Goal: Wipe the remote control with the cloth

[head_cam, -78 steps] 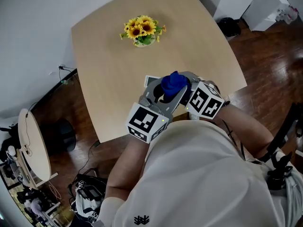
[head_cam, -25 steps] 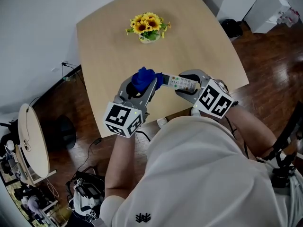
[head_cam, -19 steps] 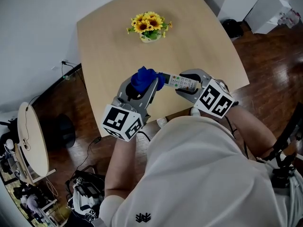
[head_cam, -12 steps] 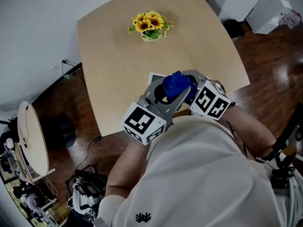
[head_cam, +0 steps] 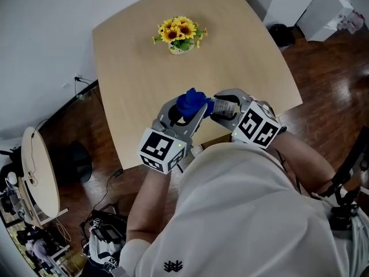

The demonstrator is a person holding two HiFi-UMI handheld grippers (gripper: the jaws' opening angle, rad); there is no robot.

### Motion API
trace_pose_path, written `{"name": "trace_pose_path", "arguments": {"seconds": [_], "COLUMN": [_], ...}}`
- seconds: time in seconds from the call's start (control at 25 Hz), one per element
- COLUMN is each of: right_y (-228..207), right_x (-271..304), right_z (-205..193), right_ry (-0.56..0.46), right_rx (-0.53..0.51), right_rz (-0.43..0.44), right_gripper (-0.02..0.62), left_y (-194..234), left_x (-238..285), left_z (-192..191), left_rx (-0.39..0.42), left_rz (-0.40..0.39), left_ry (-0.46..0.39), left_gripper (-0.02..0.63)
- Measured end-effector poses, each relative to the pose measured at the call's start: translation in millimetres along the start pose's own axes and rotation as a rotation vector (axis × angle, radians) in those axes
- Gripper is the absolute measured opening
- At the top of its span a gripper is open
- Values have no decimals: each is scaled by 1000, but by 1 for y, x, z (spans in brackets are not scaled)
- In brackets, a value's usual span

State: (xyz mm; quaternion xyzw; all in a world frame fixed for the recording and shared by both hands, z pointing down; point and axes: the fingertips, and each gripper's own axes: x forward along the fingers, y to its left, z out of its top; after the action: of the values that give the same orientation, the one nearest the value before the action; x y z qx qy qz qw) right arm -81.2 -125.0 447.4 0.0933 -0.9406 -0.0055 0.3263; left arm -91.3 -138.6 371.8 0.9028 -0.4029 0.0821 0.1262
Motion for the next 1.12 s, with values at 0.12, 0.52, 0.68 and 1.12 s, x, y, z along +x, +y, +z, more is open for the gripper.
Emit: {"name": "trace_pose_path", "arguments": {"seconds": [0.12,0.52,0.68,1.12], "right_y": [-5,-57,-77,-92], "right_x": [-1,19,47,117], "right_z": [-10,-87,-130,-191], "right_ry": [14,79,102,142], "right_rx": [19,284,430,694], "right_rz": [-15,-191,-261,-431], "right_gripper": [218,218,218,218], "left_y": [28,63,59,64], "left_x": [-20,-86,-101,-157], "left_z": [-9,-34,-50,-76], "left_rx": [-21,-106,-130,-149], "left_rz": [91,267,278,302], "left_ry": [6,1,15,95], "left_gripper": [144,144,144,144]}}
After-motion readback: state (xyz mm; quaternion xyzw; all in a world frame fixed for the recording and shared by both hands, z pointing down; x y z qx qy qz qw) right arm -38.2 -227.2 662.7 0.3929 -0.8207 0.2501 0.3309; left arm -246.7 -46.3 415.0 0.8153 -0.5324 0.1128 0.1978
